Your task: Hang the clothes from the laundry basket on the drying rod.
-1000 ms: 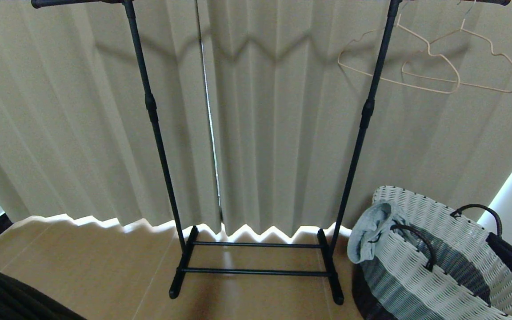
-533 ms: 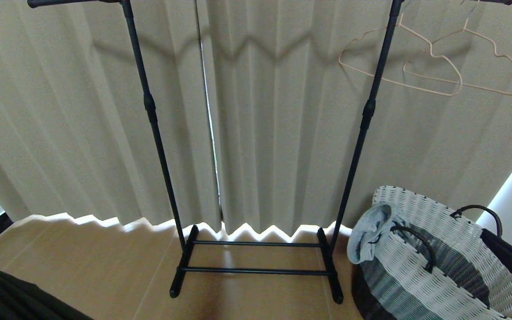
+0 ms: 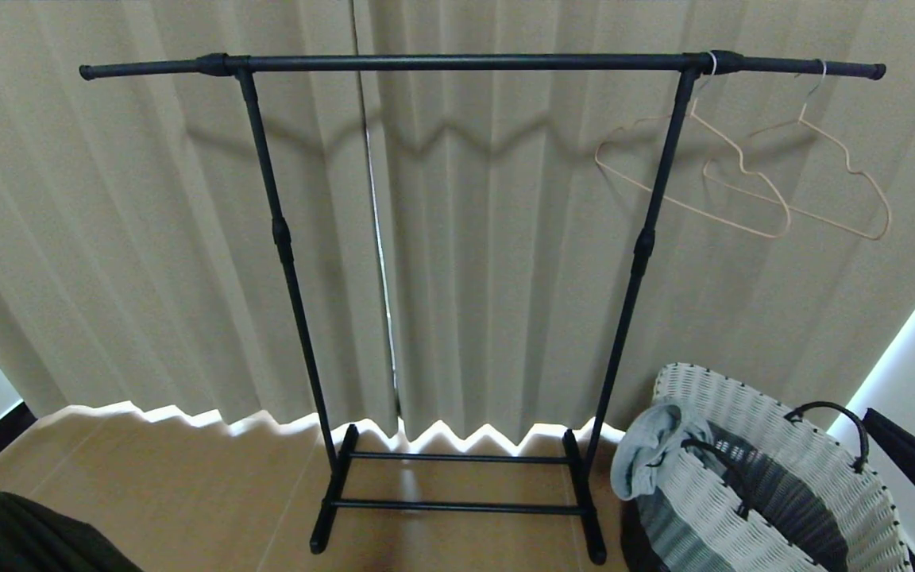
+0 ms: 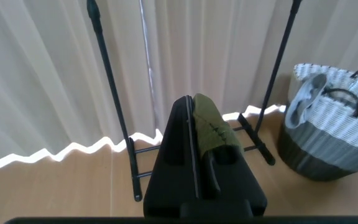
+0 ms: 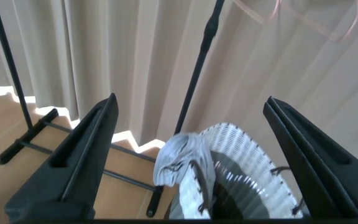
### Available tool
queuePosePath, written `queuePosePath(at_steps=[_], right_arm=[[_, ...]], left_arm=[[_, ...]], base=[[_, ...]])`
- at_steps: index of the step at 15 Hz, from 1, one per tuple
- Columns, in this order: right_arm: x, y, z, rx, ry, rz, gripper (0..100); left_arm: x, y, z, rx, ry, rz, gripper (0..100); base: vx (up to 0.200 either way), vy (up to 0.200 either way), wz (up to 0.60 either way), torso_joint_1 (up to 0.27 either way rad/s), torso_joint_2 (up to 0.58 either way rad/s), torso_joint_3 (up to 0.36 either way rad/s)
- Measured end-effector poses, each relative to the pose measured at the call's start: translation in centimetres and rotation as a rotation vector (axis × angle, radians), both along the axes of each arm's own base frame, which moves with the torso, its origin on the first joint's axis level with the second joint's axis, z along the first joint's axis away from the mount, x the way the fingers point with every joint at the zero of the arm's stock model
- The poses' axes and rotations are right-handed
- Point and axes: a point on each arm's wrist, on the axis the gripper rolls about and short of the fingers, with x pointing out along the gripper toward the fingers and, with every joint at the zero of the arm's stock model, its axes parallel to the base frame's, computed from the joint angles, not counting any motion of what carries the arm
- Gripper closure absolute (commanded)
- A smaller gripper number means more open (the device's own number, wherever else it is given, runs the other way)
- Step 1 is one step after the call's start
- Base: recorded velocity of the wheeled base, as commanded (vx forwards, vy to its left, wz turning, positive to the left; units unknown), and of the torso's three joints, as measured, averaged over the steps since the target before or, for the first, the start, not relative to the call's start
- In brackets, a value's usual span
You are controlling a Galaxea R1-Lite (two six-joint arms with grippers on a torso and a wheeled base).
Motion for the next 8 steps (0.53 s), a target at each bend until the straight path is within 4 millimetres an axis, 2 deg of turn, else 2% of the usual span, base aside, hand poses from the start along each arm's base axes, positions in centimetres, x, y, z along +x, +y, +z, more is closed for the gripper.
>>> queuePosePath(at_steps=[8], right_arm=[[-0.05, 0.0, -0.13, 0.001, 0.004, -0.002, 0]], left_arm=[[0.3, -0.08, -0.11, -0.011, 0.023, 0.001, 100]], base=[[0.0, 0.0, 0.0, 0.168, -0.48, -0.315]])
